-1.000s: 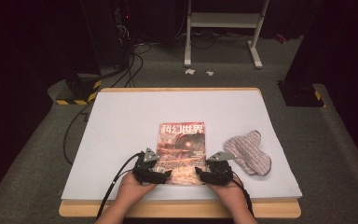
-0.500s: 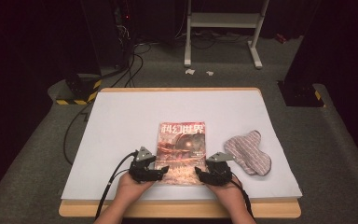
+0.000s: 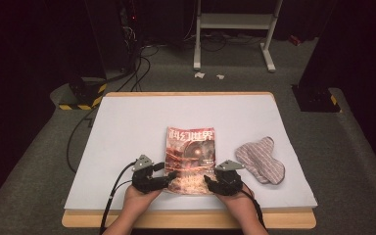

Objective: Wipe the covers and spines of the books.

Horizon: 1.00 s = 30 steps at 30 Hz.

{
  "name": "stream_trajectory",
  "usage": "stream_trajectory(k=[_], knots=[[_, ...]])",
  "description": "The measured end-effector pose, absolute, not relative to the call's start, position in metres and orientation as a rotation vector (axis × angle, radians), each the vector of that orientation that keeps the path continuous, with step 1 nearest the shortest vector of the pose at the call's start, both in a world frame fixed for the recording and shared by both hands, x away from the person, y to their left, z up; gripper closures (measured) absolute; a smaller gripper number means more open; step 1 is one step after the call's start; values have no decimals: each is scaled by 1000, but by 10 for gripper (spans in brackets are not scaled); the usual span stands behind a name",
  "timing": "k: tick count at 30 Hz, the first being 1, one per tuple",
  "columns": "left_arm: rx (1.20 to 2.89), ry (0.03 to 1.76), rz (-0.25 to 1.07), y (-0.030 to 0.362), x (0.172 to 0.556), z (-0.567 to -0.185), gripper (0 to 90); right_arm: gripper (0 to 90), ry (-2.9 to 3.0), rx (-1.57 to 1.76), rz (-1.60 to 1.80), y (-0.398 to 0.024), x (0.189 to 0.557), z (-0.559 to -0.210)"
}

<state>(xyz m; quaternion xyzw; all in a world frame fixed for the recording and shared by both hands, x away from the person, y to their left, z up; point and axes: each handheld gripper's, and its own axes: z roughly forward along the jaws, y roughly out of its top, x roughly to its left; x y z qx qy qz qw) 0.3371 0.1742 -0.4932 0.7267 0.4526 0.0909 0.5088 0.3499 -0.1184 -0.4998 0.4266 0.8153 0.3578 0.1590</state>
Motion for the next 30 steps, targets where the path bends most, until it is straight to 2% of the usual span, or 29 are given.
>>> stream_trajectory(k=[4, 14, 30], knots=[[1706, 1058, 196, 180, 330, -491, 352, 450, 2332, 1217, 1025, -116, 350, -500], [1678, 1025, 212, 178, 331, -489, 366, 458, 2331, 1194, 1023, -112, 347, -497], [1680, 1110, 214, 185, 331, -500, 367, 459, 2333, 1219, 1051, -112, 347, -501]])
